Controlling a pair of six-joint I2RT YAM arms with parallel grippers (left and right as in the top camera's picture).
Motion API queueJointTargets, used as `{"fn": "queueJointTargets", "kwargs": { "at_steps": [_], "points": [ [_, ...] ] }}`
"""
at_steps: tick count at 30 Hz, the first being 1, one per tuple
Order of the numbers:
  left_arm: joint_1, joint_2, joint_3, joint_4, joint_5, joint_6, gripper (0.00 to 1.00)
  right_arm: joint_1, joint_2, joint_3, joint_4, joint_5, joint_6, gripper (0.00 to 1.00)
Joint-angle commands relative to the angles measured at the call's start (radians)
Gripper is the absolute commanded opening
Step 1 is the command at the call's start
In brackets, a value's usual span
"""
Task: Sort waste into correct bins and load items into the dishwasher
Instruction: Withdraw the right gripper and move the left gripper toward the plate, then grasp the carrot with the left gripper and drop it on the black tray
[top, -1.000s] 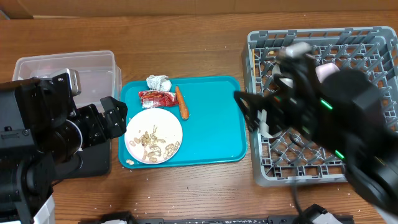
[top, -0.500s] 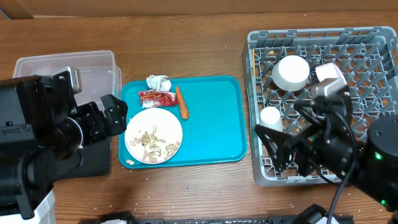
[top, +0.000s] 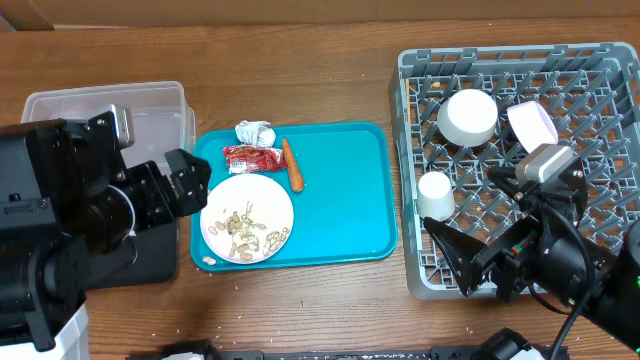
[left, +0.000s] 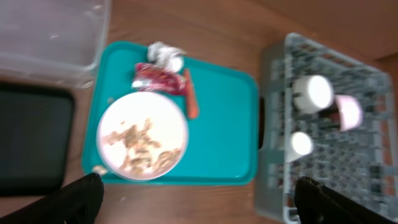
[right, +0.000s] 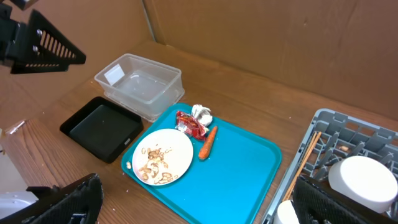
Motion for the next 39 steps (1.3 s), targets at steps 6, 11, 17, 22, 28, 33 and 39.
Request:
{"fn": "queueJointTargets", "kwargs": {
  "at_steps": [6, 11, 17, 22, 28, 33, 39],
  "points": [
    [-0.139, 0.07, -0.037, 0.053, 0.101, -0.072, 0.85, 0.006, -0.001, 0.003, 0.001, -0.006, -0.008, 1.0],
    [-0.392, 0.206, -0.179, 0.152, -0.301, -0.354, 0.8, 0.006, -0.001, 0.003, 0.002, -0.006, -0.008, 1.0],
    [-0.499, 0.481, -0.254, 0.322, -0.375, -0.497, 0.66, 0.006, -0.001, 0.003, 0.002, -0.006, -0.008, 1.0],
    [-0.506, 0.737, -0.254, 0.463, -0.291, -0.52, 0.54, 0.006, -0.001, 0.003, 0.002, -0.006, -0.008, 1.0],
    [-0.504, 0.901, -0.254, 0.537, -0.295, -0.557, 0.53, 0.006, -0.001, 0.003, 0.002, -0.006, -0.008, 1.0],
    [-0.505, 0.974, -0.254, 0.551, -0.305, -0.555, 0.49, 0.006, -0.001, 0.003, 0.002, -0.006, -0.008, 1.0],
    [-0.505, 1.007, -0.252, 0.54, -0.271, -0.539, 0.2, 0.006, -0.001, 0.003, 0.002, -0.006, -0.008, 1.0]
  ]
}}
